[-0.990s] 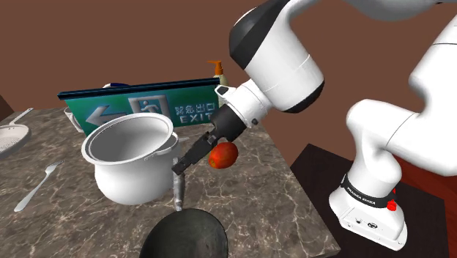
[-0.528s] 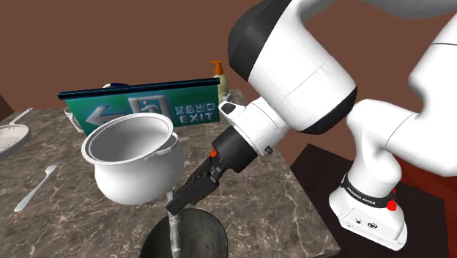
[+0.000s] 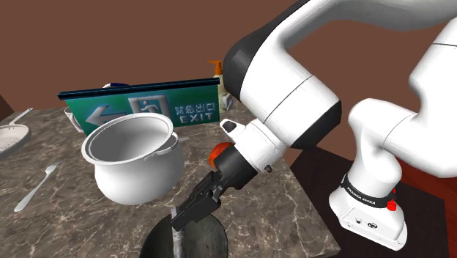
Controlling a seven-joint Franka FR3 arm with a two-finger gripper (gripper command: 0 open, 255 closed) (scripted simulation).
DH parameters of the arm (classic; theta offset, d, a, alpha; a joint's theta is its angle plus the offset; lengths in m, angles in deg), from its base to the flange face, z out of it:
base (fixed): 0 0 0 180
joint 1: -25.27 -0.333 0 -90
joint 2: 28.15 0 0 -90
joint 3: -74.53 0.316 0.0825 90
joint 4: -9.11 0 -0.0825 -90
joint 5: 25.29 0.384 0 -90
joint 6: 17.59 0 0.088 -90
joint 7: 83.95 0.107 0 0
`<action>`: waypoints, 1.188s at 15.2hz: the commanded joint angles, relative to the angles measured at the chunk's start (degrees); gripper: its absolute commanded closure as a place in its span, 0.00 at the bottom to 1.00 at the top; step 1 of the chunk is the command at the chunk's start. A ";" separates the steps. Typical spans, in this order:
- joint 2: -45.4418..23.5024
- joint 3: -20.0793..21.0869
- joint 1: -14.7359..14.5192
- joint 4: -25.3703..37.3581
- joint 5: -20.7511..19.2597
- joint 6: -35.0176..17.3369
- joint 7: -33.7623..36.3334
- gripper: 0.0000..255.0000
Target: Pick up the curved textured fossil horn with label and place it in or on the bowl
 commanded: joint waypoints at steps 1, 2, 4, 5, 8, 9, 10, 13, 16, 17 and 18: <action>-1.05 0.78 1.27 -0.42 2.61 1.51 -2.84 1.00; -1.58 1.05 1.78 -0.61 3.62 2.24 -4.00 1.00; -2.68 1.45 2.65 -1.00 5.50 3.70 -6.20 1.00; -3.24 1.59 3.01 -1.19 6.39 4.43 -7.26 1.00; -4.37 1.79 3.61 -1.54 7.99 5.86 -9.20 1.00; -4.37 1.79 3.61 -1.54 8.00 5.86 -9.21 1.00; -4.37 1.79 3.61 -1.54 7.99 5.86 -9.20 1.00; -4.37 1.79 3.61 -1.54 7.99 5.86 -9.20 1.00; -4.37 1.79 3.61 -1.54 7.99 5.86 -9.20 0.00; -4.37 1.79 3.61 -1.54 7.99 5.86 -9.20 0.00; -4.37 1.79 3.61 -1.54 7.99 5.86 -9.20 0.00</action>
